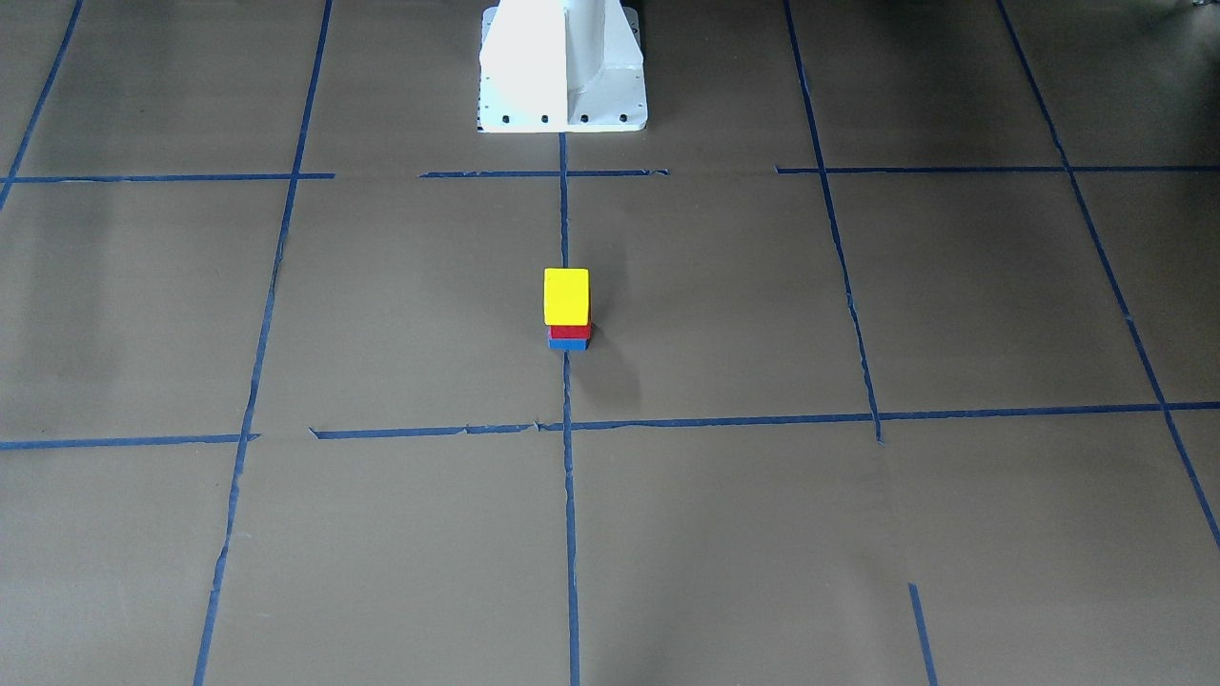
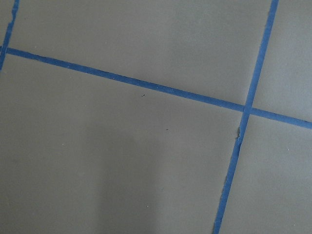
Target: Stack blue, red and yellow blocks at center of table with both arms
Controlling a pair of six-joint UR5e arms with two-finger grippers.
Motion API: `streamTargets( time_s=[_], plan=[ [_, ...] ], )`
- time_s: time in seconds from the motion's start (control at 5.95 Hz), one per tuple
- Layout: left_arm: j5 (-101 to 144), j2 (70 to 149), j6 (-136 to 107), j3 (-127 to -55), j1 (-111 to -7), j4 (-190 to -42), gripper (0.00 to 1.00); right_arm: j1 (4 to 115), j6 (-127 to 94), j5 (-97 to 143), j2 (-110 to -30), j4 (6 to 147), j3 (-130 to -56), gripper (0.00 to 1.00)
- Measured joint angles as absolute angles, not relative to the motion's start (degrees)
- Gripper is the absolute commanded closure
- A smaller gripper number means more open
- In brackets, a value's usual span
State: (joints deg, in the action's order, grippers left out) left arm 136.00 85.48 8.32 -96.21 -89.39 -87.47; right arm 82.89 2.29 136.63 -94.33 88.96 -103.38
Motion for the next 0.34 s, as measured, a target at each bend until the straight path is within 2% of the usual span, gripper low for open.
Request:
streamTargets(
  time_s=[0.34],
  plan=[
    [135.8, 85.5, 8.3, -95.5, -89.4, -88.8, 0.0, 82.9, 4.2, 136.7, -94.5, 90.4, -103.5, 0.0]
  ],
)
